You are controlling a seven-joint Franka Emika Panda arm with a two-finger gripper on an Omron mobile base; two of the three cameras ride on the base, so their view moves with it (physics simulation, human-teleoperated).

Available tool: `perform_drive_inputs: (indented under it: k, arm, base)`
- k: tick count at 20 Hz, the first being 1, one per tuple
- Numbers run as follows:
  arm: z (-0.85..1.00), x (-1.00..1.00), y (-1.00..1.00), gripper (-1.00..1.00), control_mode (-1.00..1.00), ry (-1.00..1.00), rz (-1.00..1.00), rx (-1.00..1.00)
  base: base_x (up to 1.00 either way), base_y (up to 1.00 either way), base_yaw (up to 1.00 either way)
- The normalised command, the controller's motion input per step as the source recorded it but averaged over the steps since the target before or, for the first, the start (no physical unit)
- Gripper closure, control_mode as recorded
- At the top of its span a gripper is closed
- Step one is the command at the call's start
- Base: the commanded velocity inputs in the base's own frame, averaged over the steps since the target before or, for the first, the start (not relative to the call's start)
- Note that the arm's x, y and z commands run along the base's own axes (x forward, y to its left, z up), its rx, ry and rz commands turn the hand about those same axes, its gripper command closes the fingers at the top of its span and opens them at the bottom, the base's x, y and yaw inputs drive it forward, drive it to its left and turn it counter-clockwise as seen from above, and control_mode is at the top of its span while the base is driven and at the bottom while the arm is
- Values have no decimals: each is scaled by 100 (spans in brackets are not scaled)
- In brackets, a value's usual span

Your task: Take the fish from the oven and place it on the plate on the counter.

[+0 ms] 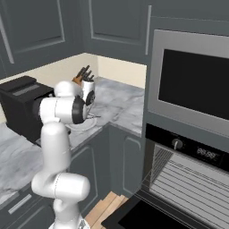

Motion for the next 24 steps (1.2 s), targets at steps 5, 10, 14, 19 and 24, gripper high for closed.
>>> perform_drive_inputs:
  k: [5,10,14,19,24]
  arm:
    - [-31,5,9,100,-100,0,0,0]
    - [-8,0,22,100,-100,-2,5,0]
    - [-9,0,17,100,-100,-1,7,0]
    - [-21,2,24,100,-100,-1,6,0]
    - [-23,10,17,100,-100,-2,5,0]
  base:
    - [0,0,0]
    - [0,0,0]
    - [0,0,0]
    - [0,0,0]
    - [0,0,0]
